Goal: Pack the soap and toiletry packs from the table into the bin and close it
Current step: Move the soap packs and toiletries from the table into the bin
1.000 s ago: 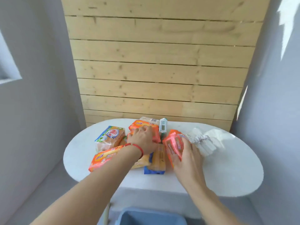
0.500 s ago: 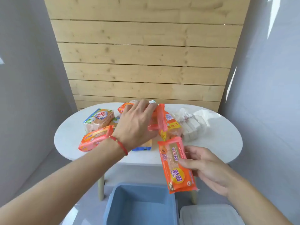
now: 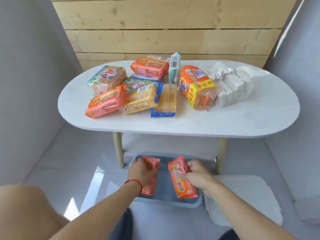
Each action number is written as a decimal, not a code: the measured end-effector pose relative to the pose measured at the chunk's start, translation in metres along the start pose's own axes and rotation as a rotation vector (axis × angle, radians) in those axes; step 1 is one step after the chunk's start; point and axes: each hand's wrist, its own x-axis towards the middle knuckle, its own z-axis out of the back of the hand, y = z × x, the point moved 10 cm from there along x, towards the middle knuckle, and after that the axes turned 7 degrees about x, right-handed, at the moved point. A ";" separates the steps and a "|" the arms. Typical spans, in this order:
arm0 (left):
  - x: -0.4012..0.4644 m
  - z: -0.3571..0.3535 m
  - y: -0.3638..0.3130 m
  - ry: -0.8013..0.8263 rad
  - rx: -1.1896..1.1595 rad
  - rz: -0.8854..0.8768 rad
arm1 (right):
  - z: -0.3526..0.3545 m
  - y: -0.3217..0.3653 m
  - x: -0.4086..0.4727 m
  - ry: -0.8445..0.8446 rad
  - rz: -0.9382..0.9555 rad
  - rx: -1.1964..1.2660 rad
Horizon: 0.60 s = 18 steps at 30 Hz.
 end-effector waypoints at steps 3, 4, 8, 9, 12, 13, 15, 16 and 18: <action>0.000 -0.036 0.029 0.066 0.132 0.076 | -0.021 -0.030 0.011 -0.043 -0.086 -0.077; -0.003 -0.047 0.038 0.089 0.166 0.102 | -0.032 -0.042 0.014 -0.027 -0.125 -0.070; -0.014 -0.082 0.065 0.188 0.296 0.129 | -0.066 -0.082 0.023 -0.013 -0.239 -0.126; -0.016 -0.091 0.069 0.216 0.336 0.120 | -0.073 -0.088 0.023 -0.018 -0.258 -0.122; -0.021 -0.109 0.073 0.259 0.406 0.088 | -0.091 -0.108 0.024 0.003 -0.322 -0.081; -0.021 -0.113 0.071 0.273 0.444 0.067 | -0.097 -0.114 0.024 0.012 -0.344 -0.060; -0.021 -0.126 0.063 0.322 0.551 -0.021 | -0.109 -0.125 0.028 0.031 -0.353 -0.041; -0.022 -0.133 0.060 0.354 0.607 -0.065 | -0.115 -0.127 0.029 0.033 -0.347 -0.045; -0.025 -0.144 0.061 0.432 0.697 -0.085 | -0.128 -0.131 0.031 0.065 -0.316 -0.138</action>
